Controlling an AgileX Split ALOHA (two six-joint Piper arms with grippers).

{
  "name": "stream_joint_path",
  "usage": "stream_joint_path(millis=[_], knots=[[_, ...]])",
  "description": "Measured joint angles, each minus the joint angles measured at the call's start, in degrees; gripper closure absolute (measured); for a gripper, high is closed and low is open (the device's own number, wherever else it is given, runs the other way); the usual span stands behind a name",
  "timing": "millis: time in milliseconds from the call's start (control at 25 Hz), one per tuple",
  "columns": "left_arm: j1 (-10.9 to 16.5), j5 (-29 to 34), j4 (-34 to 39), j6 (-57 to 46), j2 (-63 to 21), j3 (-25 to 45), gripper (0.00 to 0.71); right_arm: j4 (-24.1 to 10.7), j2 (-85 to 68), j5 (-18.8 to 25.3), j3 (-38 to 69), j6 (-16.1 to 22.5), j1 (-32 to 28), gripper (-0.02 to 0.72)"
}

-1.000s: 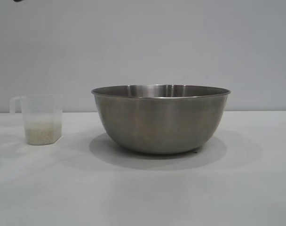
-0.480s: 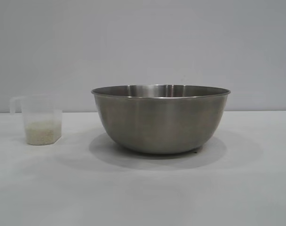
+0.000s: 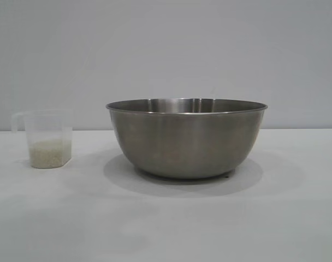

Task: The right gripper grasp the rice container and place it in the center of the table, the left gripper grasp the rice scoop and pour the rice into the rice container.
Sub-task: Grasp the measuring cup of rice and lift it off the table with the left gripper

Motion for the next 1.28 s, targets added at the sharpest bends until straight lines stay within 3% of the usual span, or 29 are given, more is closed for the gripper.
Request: stream_joint_path(millis=[200,760,1040,1280], knots=[[0.0,-11.26,-3.2,0.0,-0.98,8.01,0.238,0.0,0.0,0.0,0.0,0.0,0.0,0.239],[0.0,-50.9,-4.44,0.0,-0.69,29.21,0.238,0.0,0.0,0.0,0.0,0.0,0.0,0.239],[0.0,-61.61,-2.36,0.0,6.78,30.47,0.238,0.0,0.0,0.0,0.0,0.0,0.0,0.239],[0.0,-72.81,-1.52,0.1,20.39,30.47,0.238,0.0,0.0,0.0,0.0,0.0,0.0,0.239]])
